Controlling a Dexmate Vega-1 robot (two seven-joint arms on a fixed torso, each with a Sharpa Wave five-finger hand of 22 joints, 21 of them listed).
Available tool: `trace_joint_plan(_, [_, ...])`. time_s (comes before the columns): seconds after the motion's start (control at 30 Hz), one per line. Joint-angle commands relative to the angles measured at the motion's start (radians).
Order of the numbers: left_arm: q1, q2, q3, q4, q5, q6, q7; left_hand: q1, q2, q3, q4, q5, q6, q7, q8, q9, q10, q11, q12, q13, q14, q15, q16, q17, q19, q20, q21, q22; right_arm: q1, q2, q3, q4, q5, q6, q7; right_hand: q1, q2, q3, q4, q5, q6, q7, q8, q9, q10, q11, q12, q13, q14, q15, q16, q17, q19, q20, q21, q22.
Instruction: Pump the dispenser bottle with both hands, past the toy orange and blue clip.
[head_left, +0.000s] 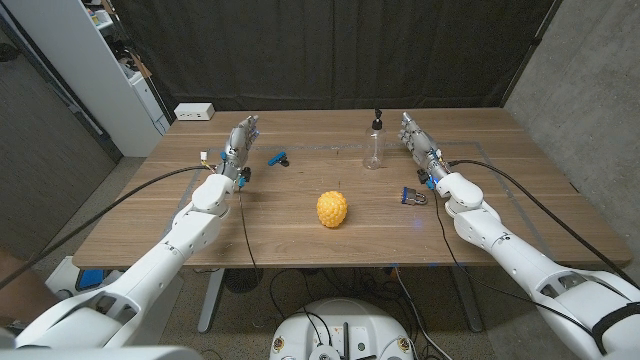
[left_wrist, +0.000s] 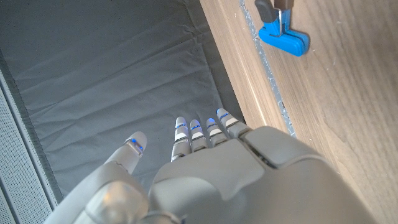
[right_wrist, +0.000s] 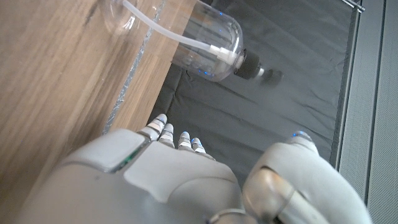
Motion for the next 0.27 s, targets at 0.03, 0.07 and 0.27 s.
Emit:
trace_joint_plan(0.03, [-0.013,-0.022,-0.001,0.091,0.003,-0.058,-0.016,-0.006,0.068,0.000,0.006,0.001,0.006,0.005,0.008,0.003,0.004,0.005,0.006,0.002,-0.001,-0.023,0.006,0.003,-0.001,-0.070,0.001,0.000,-0.017,0.030,0.035,-0.014,0.068,-0.023,-0.044,-0.061,0.031,-0.010,0.038,0.007,-0.022,-0.011,0.010,0.000,-0.005,-0.016,0.008,-0.014,-0.065,-0.018,0.008,-0.004,0.013,-0.006,0.004,0.001])
trace_joint_plan(0.07, [-0.013,-0.025,0.000,0.092,0.005,-0.061,-0.014,-0.006,0.068,0.000,0.006,0.001,0.006,0.005,0.009,0.003,0.005,0.005,0.006,0.002,-0.001,-0.022,0.006,0.003,-0.001,-0.070,0.001,0.000,-0.019,0.029,0.036,-0.016,0.072,-0.028,-0.043,-0.068,0.036,-0.012,0.041,0.009,-0.016,-0.012,0.010,0.000,0.001,-0.018,0.010,-0.015,-0.060,-0.023,0.010,-0.004,0.016,-0.009,0.005,0.001])
trace_joint_plan(0.27, [-0.017,-0.047,0.005,0.125,0.008,-0.097,-0.016,-0.008,0.068,0.000,0.007,0.002,0.008,0.005,0.010,0.003,0.008,0.003,0.008,0.002,0.003,-0.021,0.008,0.002,0.000,-0.070,0.001,0.000,-0.054,0.014,0.046,-0.086,0.084,-0.100,-0.102,-0.098,0.059,-0.015,0.055,0.015,0.006,-0.007,0.010,-0.001,0.025,-0.016,0.013,-0.022,-0.050,-0.031,0.012,-0.008,0.023,-0.016,0.004,0.001])
